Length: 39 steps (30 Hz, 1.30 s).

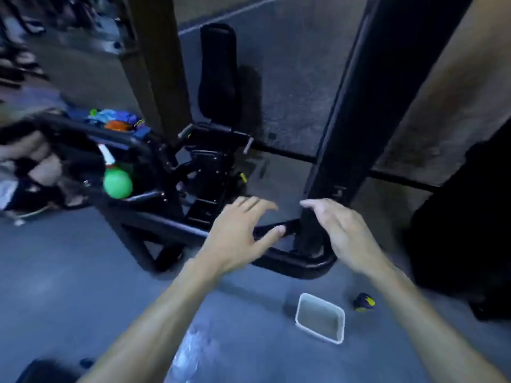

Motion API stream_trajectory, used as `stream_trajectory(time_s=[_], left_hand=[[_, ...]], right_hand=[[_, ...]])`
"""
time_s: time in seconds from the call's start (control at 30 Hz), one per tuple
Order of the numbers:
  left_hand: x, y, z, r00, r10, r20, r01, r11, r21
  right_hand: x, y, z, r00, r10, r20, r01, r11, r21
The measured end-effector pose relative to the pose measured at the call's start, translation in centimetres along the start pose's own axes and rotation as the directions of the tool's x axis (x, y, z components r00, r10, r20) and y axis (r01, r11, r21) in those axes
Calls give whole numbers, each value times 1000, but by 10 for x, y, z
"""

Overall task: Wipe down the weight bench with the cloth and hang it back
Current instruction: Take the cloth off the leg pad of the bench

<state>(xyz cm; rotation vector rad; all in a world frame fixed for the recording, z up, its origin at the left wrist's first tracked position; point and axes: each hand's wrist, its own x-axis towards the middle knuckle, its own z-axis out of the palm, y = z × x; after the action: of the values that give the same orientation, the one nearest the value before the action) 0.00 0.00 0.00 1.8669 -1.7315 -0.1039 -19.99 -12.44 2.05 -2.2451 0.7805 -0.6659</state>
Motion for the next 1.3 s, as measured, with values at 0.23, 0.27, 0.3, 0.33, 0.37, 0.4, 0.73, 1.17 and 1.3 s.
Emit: stream_trajectory(time_s=[0.23,0.27,0.3,0.33,0.37,0.4,0.73,1.17,1.3], left_hand=[[-233,-131,-19,796,-604,-33,604,791,94],[-265,-139,-25,744,-666,-54,668,738,96],[-298,-146,-29,695,-716,-64,718,689,95],[-330,-151,-33,643,-762,-79,765,637,93],[-359,-153,-37,589,-802,-98,808,583,82],[-385,-153,-43,532,-838,-121,847,527,70],[-522,-92,-45,-69,-933,-352,977,9,-215],[-624,40,-18,-669,-602,-436,719,-376,-584],[-679,51,-35,-723,-516,-460,673,-376,-637]], right_hand=[[15,-68,240,808,-147,571,186,983,-11],[13,-82,273,754,-168,634,221,975,-4],[8,-95,305,697,-188,692,260,966,1],[-1,-108,333,638,-216,739,299,954,21],[-8,-120,359,581,-240,778,325,944,48],[-16,-134,382,519,-258,815,342,936,78],[-86,-202,497,-22,-427,904,540,756,370],[-238,-328,554,-561,-457,690,489,489,722],[-297,-382,575,-638,-459,618,477,393,786]])
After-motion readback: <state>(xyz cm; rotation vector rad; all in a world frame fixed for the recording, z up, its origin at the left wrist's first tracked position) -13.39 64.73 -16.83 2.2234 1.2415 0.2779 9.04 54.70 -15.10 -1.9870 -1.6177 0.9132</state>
